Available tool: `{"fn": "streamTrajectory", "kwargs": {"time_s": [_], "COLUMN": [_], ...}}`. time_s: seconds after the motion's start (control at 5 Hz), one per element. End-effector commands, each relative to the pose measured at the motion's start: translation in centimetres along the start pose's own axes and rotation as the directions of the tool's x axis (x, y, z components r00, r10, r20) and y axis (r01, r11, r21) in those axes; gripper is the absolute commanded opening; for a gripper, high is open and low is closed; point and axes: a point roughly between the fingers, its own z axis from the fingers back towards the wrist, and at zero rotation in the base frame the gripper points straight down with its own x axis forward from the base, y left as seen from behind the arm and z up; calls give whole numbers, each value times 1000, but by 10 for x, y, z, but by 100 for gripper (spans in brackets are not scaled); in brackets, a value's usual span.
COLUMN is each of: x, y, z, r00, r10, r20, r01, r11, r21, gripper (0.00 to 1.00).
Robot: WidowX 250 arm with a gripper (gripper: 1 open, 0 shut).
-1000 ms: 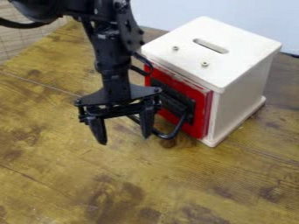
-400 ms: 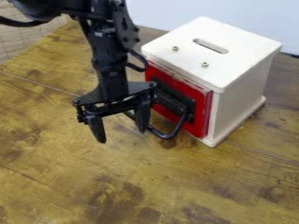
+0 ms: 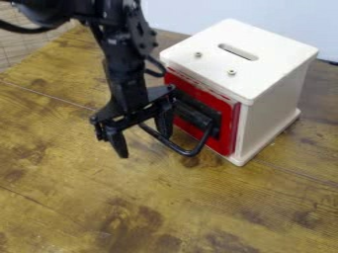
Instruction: Open the drawer
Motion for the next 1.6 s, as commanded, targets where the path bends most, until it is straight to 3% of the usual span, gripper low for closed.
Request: {"fn": "streamTrajectory", "kwargs": {"time_s": [0.0,0.6,1.4], "x": [5,3,5], "y": [1,-3,4], "z": [33,36,12], "r00": [994,980,956], "r10": [96,183,272], "r20": [54,81,110], "r01": [-92,-175,-265], "r11": [993,980,961], "r21": [-73,-94,-78], "gripper": [100,100,100]}}
